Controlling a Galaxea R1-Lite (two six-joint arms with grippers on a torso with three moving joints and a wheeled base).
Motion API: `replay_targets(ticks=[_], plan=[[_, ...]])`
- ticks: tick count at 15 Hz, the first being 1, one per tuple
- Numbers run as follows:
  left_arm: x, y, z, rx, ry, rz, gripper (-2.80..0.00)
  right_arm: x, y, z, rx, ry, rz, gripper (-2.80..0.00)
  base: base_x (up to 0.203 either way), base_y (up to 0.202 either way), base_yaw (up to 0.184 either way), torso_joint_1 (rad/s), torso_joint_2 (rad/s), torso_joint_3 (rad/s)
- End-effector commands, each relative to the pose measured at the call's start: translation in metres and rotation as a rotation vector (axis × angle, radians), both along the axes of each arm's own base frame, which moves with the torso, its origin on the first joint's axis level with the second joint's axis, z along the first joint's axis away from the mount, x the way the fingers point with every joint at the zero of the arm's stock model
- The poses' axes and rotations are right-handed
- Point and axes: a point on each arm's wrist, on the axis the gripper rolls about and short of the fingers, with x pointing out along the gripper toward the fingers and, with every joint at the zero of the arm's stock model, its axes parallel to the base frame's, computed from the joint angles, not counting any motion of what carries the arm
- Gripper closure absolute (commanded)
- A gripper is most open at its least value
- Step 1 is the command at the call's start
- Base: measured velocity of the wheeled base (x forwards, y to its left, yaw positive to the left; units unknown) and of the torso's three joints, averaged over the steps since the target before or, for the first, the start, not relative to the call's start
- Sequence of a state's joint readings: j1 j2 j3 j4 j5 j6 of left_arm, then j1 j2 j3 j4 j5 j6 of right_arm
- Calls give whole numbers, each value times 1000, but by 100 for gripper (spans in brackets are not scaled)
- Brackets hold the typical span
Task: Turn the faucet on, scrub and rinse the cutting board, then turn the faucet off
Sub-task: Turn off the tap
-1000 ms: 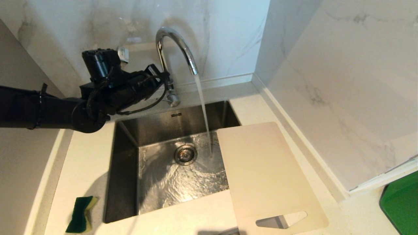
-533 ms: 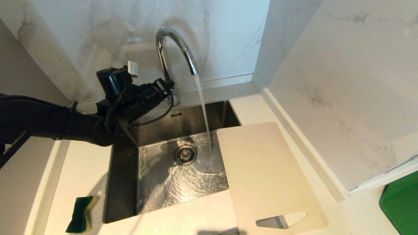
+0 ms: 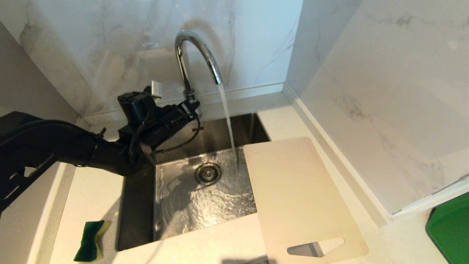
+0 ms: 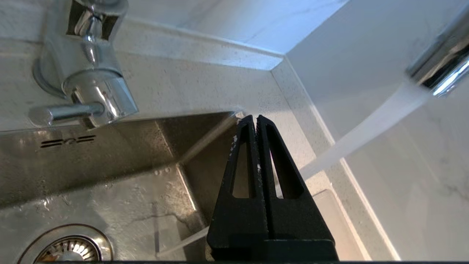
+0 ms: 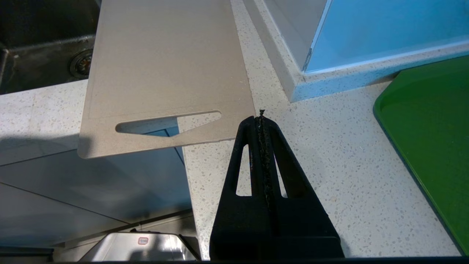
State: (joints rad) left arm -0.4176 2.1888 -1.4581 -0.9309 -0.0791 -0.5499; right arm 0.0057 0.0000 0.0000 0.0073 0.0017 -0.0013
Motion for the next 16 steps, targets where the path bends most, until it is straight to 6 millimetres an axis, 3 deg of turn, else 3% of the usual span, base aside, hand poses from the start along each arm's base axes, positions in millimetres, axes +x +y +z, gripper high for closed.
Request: replay_targets(ticks=[1,9,16], plan=[[4,-3,-12,3,15,-3,0,0,0,0,0,2,0,0,0,0,0,0,0,0],[15,-6,-37,10,44,0,0,0,0,0,0,0,0,0,0,0,0,0,0,0],[26,-4,-48,4,40,8,0,0,0,0,0,0,0,0,0,0,0,0,0,0]])
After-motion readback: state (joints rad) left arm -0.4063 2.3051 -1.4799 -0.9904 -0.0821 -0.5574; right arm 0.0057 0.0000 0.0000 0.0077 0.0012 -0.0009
